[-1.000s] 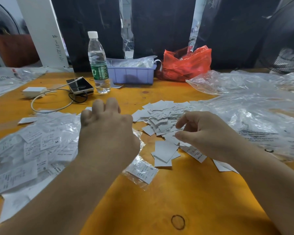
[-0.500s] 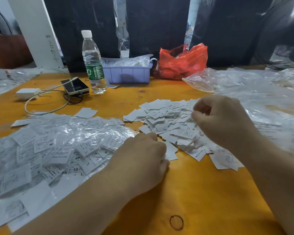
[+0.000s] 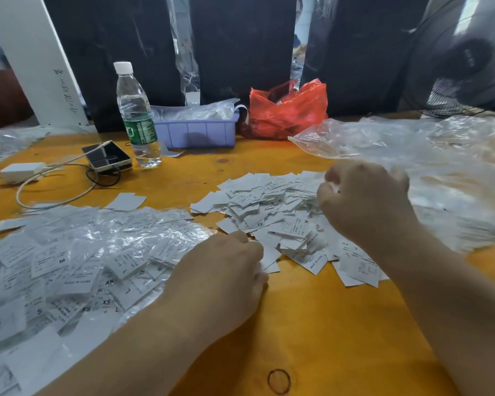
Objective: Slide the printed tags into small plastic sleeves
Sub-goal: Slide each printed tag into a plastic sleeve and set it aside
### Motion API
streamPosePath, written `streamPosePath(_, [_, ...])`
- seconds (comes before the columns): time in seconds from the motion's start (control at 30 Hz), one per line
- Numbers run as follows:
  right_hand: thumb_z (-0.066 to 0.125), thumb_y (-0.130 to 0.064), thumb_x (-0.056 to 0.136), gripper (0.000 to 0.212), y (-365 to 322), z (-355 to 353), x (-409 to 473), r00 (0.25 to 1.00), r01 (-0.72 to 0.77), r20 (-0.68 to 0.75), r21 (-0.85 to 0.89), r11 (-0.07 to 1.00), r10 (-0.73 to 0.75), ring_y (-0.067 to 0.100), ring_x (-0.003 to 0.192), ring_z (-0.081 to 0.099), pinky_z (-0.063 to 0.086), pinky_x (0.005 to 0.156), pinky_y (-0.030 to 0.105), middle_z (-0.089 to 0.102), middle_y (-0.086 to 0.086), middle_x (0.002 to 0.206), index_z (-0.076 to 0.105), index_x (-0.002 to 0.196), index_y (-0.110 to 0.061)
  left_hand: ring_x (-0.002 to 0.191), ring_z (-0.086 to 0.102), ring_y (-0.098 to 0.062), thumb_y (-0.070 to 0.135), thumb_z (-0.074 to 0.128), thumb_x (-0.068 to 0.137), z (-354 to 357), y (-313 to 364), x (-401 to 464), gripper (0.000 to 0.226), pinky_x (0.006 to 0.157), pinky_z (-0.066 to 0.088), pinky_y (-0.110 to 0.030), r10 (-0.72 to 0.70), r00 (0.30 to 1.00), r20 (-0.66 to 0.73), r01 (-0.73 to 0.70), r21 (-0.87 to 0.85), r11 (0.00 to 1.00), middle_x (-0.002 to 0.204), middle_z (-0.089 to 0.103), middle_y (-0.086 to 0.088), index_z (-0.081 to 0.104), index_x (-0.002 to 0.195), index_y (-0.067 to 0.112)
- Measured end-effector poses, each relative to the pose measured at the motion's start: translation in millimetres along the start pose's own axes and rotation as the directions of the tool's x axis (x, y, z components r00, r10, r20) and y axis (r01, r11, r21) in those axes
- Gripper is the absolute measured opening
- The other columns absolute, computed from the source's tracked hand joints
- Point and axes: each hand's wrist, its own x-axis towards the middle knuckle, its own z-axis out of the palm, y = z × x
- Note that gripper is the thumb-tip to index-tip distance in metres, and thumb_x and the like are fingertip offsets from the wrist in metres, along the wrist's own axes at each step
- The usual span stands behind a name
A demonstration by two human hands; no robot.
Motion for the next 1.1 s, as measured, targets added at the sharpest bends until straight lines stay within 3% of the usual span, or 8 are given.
streamPosePath(0.13, [0.048, -0.022, 0.088, 0.017, 1, 6, 0, 0.975, -0.030, 0.224, 0.080, 0.996, 0.011, 0.023, 0.076, 0.061, 0.053, 0.081, 0.043, 0.064, 0.004, 0.084, 0.062, 0.086, -0.014, 0.100, 0.052, -0.008, 0.043, 0.037, 0.098, 2, 0, 1, 0.024, 0.080, 0.046, -0.025, 0.010, 0.999, -0.038, -0.009, 0.022, 1.000, 0.108, 0.056, 0.014, 0.056, 0.108, 0.033])
streamPosePath(0.2, [0.047, -0.020, 0.090, 0.018, 2, 8, 1, 0.962, -0.057, 0.272, 0.091, 0.994, 0.030, 0.025, 0.076, 0.061, 0.056, 0.073, 0.041, 0.064, 0.005, 0.086, 0.063, 0.087, -0.013, 0.100, 0.053, -0.008, 0.042, 0.038, 0.097, 3, 1, 1, 0.023, 0.080, 0.046, -0.025, 0.002, 0.999, -0.046, -0.001, 0.028, 1.000, 0.108, 0.057, 0.014, 0.055, 0.108, 0.033])
streamPosePath(0.47, [0.041, -0.004, 0.086, 0.021, 19, 13, 13, 0.982, -0.100, 0.176, 0.152, 0.983, 0.072, 0.027, 0.085, 0.058, 0.053, 0.077, 0.040, 0.057, 0.008, 0.100, 0.061, 0.095, -0.006, 0.096, 0.056, -0.009, 0.033, 0.038, 0.092, 3, 6, 4, 0.024, 0.077, 0.049, -0.027, -0.044, 0.999, -0.027, 0.046, 0.072, 0.996, 0.107, 0.061, 0.014, 0.054, 0.110, 0.035])
streamPosePath(0.6, [0.047, -0.002, 0.085, 0.010, 28, 15, 15, 0.948, -0.158, 0.273, -0.038, 0.987, 0.162, 0.026, 0.076, 0.052, 0.042, 0.060, 0.031, 0.049, 0.009, 0.093, 0.049, 0.078, -0.008, 0.095, 0.056, -0.008, 0.029, 0.039, 0.092, 2, 8, 3, 0.028, 0.076, 0.049, -0.025, -0.040, 0.999, -0.032, 0.042, 0.057, 0.998, 0.107, 0.061, 0.016, 0.047, 0.116, 0.039])
streamPosePath(0.73, [0.053, -0.015, 0.087, 0.019, 31, 17, 14, 0.887, -0.209, 0.375, -0.193, 0.959, 0.269, 0.024, 0.073, 0.052, 0.040, 0.058, 0.031, 0.049, 0.004, 0.085, 0.041, 0.073, -0.013, 0.093, 0.056, -0.006, 0.030, 0.040, 0.094, 3, 8, 2, 0.027, 0.076, 0.049, -0.025, -0.038, 0.998, -0.050, 0.040, 0.041, 0.998, 0.103, 0.060, 0.018, 0.045, 0.118, 0.040])
streamPosePath(0.87, [0.053, -0.014, 0.086, 0.021, 32, 15, 15, 0.877, -0.227, 0.383, -0.200, 0.953, 0.290, 0.018, 0.064, 0.047, 0.038, 0.055, 0.029, 0.049, 0.001, 0.077, 0.040, 0.070, -0.018, 0.088, 0.056, -0.005, 0.036, 0.038, 0.097, 3, 8, 2, 0.019, 0.074, 0.049, -0.023, -0.013, 0.997, -0.082, 0.015, 0.028, 0.999, 0.097, 0.061, 0.017, 0.055, 0.105, 0.036])
streamPosePath(1.0, [0.054, -0.014, 0.087, 0.025, 31, 17, 14, 0.901, -0.207, 0.345, -0.192, 0.959, 0.263, 0.017, 0.061, 0.043, 0.031, 0.050, 0.027, 0.046, 0.001, 0.076, 0.037, 0.070, -0.018, 0.074, 0.055, -0.006, 0.037, 0.046, 0.094, 0, 10, 1, 0.014, 0.061, 0.044, -0.020, -0.020, 0.996, -0.090, 0.017, -0.034, 0.999, 0.080, 0.059, 0.016, 0.059, 0.090, 0.033])
streamPosePath(1.1, [0.054, -0.022, 0.089, 0.014, 32, 14, 15, 0.924, -0.190, 0.297, -0.187, 0.964, 0.240, 0.024, 0.084, 0.052, 0.039, 0.061, 0.031, 0.055, 0.005, 0.094, 0.047, 0.082, -0.012, 0.067, 0.058, -0.006, 0.032, 0.058, 0.087, -3, 9, -1, 0.008, 0.055, 0.045, -0.020, -0.028, 0.992, -0.121, 0.017, -0.093, 0.996, 0.071, 0.060, 0.018, 0.062, 0.080, 0.033])
